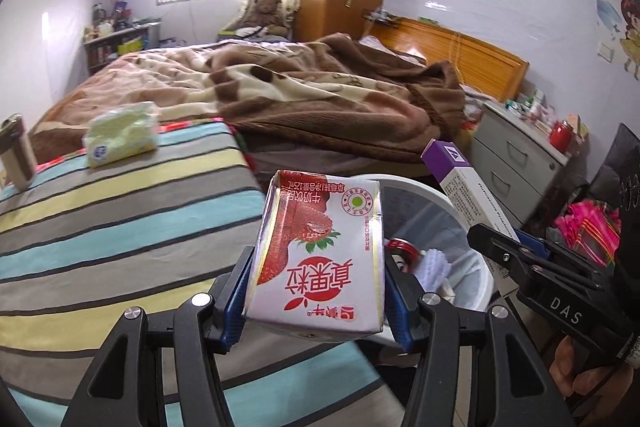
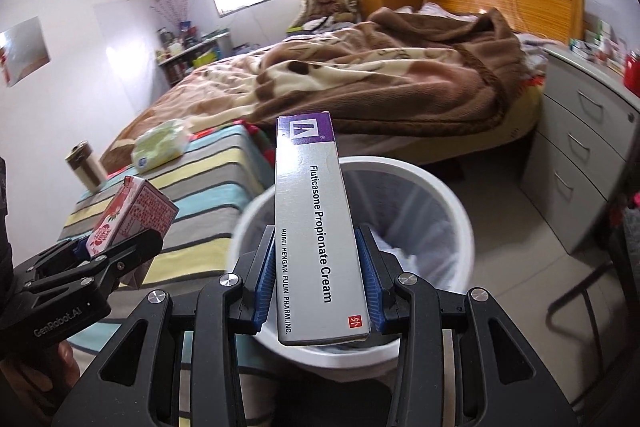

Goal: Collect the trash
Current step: 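Carry the juice box and cream box over the white bin and open both tools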

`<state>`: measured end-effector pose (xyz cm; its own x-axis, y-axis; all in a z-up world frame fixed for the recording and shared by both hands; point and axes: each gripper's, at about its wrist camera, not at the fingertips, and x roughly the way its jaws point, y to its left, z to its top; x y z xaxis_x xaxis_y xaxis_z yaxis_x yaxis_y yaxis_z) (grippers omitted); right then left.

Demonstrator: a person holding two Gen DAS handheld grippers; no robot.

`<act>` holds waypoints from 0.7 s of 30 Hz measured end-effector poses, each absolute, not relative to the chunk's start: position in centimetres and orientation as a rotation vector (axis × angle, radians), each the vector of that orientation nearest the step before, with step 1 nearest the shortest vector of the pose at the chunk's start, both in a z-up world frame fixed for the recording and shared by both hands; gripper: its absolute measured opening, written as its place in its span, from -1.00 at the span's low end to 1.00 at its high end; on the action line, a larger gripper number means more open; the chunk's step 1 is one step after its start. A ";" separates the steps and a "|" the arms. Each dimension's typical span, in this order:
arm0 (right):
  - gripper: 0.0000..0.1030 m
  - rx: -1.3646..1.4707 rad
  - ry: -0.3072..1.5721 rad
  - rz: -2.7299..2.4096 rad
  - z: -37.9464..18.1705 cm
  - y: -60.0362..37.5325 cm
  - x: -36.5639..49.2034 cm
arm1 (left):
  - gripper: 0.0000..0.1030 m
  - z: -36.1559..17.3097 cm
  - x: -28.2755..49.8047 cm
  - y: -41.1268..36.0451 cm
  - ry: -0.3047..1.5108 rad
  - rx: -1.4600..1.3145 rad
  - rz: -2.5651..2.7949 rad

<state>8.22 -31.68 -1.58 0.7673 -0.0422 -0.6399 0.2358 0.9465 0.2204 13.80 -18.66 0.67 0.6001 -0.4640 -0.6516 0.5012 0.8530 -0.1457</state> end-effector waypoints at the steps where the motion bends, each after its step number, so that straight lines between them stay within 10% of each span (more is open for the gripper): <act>1: -0.23 0.304 0.688 -0.166 -1.8 -32.2 8.2 | 0.12 0.5 13.9 -19.4 0.745 0.056 -0.577; 21: -0.23 0.324 0.768 -0.256 -4.2 -36.0 8.2 | 0.12 -1.9 14.6 -26.6 0.796 0.120 -0.666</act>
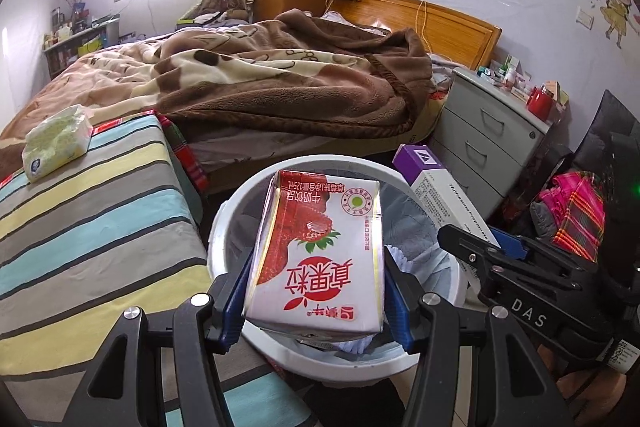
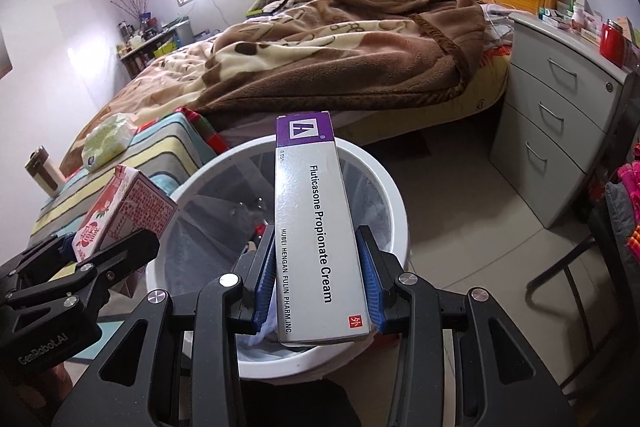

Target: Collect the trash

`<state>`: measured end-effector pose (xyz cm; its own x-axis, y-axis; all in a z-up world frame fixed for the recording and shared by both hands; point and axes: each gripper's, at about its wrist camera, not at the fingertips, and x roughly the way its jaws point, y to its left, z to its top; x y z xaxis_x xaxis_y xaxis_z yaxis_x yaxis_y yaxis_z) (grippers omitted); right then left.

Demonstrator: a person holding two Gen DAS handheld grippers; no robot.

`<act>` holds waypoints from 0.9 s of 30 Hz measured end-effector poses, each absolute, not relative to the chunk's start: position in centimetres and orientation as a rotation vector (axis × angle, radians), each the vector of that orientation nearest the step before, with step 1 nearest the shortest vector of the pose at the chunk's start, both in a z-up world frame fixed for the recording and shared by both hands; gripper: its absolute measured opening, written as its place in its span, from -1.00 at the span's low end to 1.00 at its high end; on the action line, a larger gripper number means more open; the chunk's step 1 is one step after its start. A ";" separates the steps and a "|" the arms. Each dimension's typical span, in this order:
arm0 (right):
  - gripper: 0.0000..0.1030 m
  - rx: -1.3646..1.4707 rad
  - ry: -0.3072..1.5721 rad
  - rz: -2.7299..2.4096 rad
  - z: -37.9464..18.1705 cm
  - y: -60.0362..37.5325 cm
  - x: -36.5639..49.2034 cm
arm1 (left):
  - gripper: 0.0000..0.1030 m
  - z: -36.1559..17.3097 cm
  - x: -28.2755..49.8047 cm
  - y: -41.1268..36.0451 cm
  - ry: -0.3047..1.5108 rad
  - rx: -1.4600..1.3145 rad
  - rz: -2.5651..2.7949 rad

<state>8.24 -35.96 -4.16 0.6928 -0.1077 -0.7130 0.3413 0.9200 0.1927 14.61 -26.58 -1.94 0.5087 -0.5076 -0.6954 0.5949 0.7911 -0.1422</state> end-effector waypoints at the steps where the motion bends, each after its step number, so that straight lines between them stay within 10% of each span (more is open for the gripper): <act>1: -0.23 0.320 0.769 -0.259 -4.2 -36.0 8.2 | 0.12 -2.0 14.6 -26.7 0.799 0.114 -0.669; 4: -0.20 0.314 0.780 -0.260 -4.4 -36.2 8.3 | 0.13 -2.2 14.7 -26.8 0.810 0.115 -0.670; 7: 0.28 0.315 0.781 -0.257 -4.4 -36.3 8.3 | 0.26 -2.2 14.8 -26.8 0.811 0.107 -0.667; 27: 0.28 0.330 0.691 -0.195 -2.8 -33.8 5.9 | 0.48 -0.3 11.7 -22.3 0.736 0.087 -0.540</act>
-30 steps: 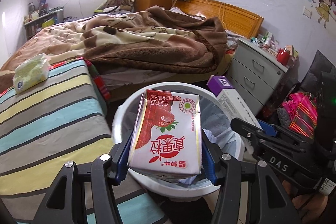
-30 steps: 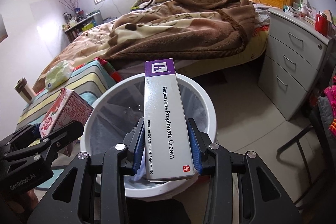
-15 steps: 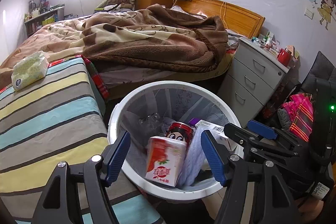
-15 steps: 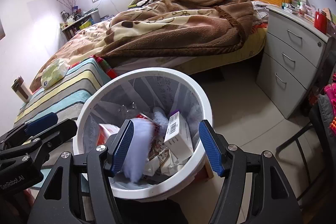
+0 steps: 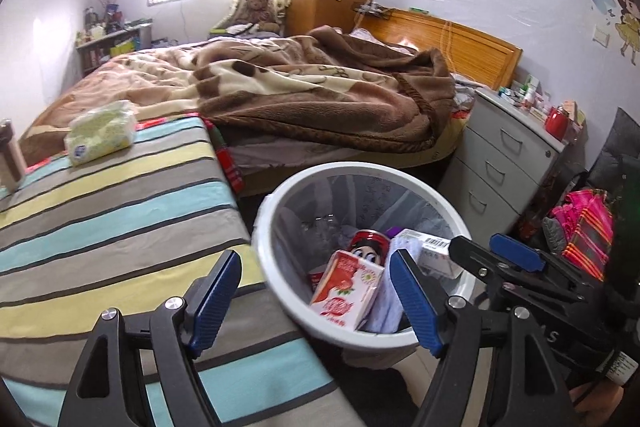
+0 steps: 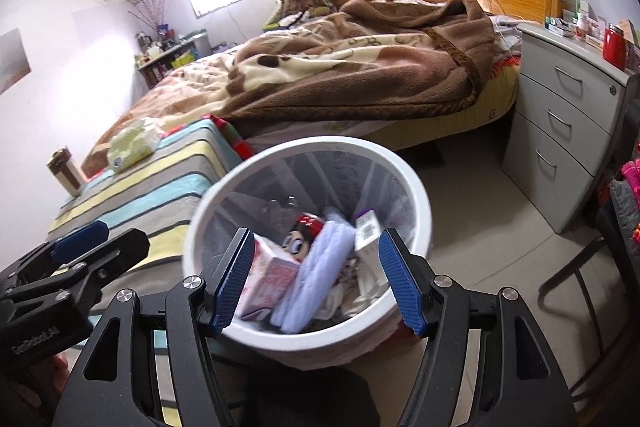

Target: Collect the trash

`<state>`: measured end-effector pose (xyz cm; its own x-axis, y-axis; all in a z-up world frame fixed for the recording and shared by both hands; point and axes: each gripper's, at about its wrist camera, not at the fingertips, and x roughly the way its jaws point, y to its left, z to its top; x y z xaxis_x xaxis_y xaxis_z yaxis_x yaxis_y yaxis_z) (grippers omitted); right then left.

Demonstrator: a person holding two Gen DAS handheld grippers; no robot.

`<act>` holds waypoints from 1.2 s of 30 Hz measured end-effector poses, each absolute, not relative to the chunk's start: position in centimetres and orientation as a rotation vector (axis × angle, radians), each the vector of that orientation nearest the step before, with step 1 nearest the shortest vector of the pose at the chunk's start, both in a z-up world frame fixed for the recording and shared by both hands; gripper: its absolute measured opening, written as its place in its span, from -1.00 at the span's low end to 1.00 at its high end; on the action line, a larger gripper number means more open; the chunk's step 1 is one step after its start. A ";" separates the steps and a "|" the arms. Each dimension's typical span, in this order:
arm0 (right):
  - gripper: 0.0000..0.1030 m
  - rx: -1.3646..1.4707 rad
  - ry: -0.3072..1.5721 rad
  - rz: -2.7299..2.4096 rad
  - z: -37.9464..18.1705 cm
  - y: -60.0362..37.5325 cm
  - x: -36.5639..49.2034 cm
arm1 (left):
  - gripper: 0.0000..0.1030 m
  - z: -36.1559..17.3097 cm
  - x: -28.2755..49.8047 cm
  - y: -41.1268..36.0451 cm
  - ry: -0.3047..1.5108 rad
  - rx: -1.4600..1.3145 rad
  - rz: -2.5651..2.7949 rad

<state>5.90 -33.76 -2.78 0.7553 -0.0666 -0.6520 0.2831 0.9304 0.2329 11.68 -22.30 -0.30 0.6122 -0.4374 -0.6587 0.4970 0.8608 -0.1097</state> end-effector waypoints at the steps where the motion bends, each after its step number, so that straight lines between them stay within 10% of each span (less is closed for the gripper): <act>1: 0.28 0.328 0.680 -0.181 -2.6 -33.4 5.7 | 0.48 -0.2 11.3 -21.9 0.728 0.088 -0.527; 36: 0.44 0.188 0.508 -0.020 -2.2 -26.3 0.6 | 0.48 -1.3 1.7 -12.4 0.615 0.073 -0.239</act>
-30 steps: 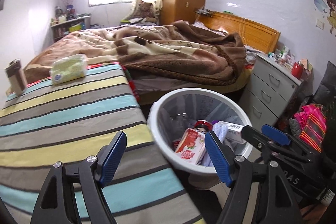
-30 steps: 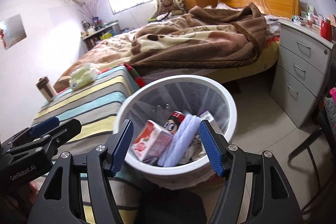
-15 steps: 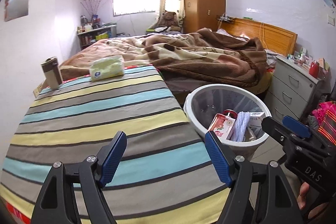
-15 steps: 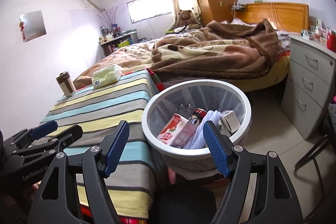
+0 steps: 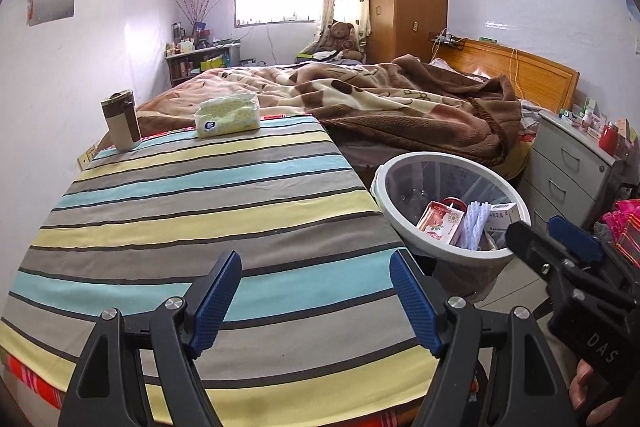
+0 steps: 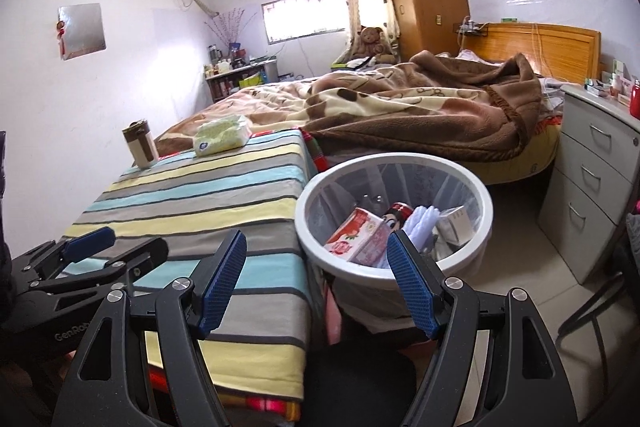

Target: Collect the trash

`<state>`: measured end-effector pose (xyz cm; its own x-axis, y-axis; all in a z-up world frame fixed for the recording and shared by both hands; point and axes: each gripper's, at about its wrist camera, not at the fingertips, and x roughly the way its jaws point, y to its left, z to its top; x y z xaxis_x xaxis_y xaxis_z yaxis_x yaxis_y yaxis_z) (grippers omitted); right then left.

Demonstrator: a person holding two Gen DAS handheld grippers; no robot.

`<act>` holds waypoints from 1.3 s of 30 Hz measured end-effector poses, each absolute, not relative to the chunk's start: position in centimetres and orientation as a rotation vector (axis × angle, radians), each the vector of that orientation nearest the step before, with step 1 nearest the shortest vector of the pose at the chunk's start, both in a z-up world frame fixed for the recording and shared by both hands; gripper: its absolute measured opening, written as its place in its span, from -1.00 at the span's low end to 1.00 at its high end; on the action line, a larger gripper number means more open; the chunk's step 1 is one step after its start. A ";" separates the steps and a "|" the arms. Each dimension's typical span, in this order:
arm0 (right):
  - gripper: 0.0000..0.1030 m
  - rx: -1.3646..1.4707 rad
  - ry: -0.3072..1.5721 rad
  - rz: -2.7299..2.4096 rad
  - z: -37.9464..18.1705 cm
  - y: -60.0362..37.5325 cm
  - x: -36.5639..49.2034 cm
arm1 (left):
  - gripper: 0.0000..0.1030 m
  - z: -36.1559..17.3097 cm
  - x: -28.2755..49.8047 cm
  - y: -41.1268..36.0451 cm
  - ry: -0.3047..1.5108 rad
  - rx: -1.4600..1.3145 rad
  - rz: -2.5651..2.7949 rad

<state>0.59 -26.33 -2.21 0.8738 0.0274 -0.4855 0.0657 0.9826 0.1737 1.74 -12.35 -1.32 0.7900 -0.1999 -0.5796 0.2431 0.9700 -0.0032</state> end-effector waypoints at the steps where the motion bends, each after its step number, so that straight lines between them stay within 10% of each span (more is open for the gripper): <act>1: 0.44 0.182 0.507 -0.025 -2.2 -26.2 0.5 | 0.48 -1.3 1.7 -12.4 0.613 0.073 -0.237; 39: 0.44 0.196 0.518 -0.055 -2.2 -25.8 0.2 | 0.48 -1.1 1.4 -12.1 0.610 0.060 -0.235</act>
<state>0.21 -25.77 -2.18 0.8680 -0.0025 -0.4965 0.1015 0.9798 0.1725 1.37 -12.14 -1.14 0.7939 -0.2007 -0.5740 0.2357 0.9717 -0.0138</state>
